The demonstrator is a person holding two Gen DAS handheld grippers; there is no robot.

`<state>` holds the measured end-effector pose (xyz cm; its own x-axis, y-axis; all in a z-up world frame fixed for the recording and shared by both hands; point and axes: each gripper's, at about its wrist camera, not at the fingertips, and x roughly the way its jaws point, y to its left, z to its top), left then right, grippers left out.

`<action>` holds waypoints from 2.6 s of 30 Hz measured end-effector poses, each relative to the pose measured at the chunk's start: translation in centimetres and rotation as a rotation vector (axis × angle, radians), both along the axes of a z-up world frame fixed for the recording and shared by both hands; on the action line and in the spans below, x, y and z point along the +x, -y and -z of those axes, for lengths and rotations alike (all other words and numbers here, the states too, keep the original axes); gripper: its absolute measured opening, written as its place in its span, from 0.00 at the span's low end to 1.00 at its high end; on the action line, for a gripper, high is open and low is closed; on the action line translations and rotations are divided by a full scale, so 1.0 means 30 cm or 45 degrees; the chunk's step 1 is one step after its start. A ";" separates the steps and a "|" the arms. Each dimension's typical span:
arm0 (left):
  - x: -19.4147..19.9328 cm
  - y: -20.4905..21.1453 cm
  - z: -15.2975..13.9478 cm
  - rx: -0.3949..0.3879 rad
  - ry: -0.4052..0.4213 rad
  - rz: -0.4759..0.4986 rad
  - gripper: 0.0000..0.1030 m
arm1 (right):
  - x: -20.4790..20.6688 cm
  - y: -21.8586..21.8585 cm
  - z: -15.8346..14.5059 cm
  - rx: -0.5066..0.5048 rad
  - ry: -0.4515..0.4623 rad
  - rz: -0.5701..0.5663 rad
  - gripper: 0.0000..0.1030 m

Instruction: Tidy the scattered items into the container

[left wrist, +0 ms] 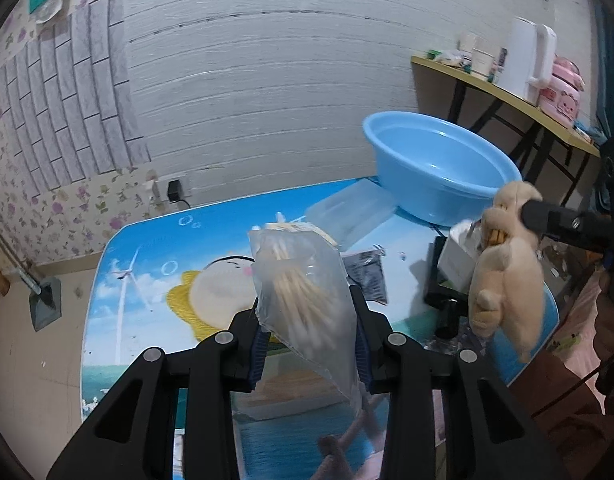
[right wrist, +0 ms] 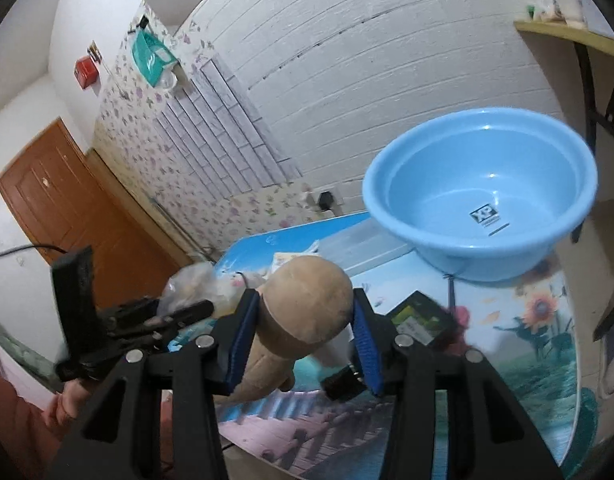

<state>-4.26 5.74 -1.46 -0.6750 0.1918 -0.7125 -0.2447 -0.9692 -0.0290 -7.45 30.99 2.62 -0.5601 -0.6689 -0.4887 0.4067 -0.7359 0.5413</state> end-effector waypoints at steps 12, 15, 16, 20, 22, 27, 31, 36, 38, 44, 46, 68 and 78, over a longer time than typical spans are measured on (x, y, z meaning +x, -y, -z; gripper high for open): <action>-0.011 -0.055 -0.006 0.052 0.009 0.079 0.34 | 0.035 0.016 -0.024 0.187 -0.062 -0.060 0.43; -0.011 -0.087 -0.001 0.052 0.009 0.109 0.34 | 0.046 0.016 -0.006 0.224 -0.043 -0.074 0.43; -0.013 -0.100 0.005 0.053 0.016 0.121 0.34 | 0.052 0.014 -0.001 0.238 -0.044 -0.071 0.43; -0.024 -0.127 0.024 0.042 0.042 0.149 0.37 | 0.068 -0.022 0.008 0.229 -0.026 -0.056 0.43; -0.025 -0.138 0.028 0.042 0.047 0.160 0.41 | 0.071 -0.037 0.008 0.236 -0.025 -0.040 0.43; -0.035 -0.162 0.053 0.018 0.069 0.176 0.51 | 0.075 -0.063 0.015 0.252 -0.022 -0.025 0.43; -0.034 -0.188 0.061 0.024 0.078 0.198 0.61 | 0.091 -0.086 0.024 0.249 -0.020 -0.017 0.43; -0.029 -0.253 0.063 0.000 0.074 0.268 0.65 | 0.103 -0.128 0.038 0.254 -0.014 -0.008 0.43; -0.030 -0.278 0.068 -0.013 0.078 0.288 0.65 | 0.107 -0.146 0.043 0.257 -0.012 -0.009 0.43; -0.032 -0.378 0.085 -0.064 0.089 0.403 0.65 | 0.123 -0.192 0.064 0.275 -0.010 -0.020 0.43; -0.041 -0.413 0.091 -0.059 0.110 0.457 0.65 | 0.127 -0.208 0.075 0.281 -0.003 -0.019 0.43; -0.075 -0.695 0.145 -0.264 0.149 0.964 0.72 | 0.118 -0.382 0.180 0.252 0.088 -0.096 0.43; -0.092 -0.747 0.134 -0.436 0.179 1.264 0.72 | 0.120 -0.410 0.187 0.245 0.083 -0.167 0.43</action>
<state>-7.02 28.13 -5.48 -0.2330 0.3863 -0.8924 -0.9472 -0.2981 0.1183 -3.85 43.29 -3.00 -0.4376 -0.6252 -0.6463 0.4745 -0.7711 0.4246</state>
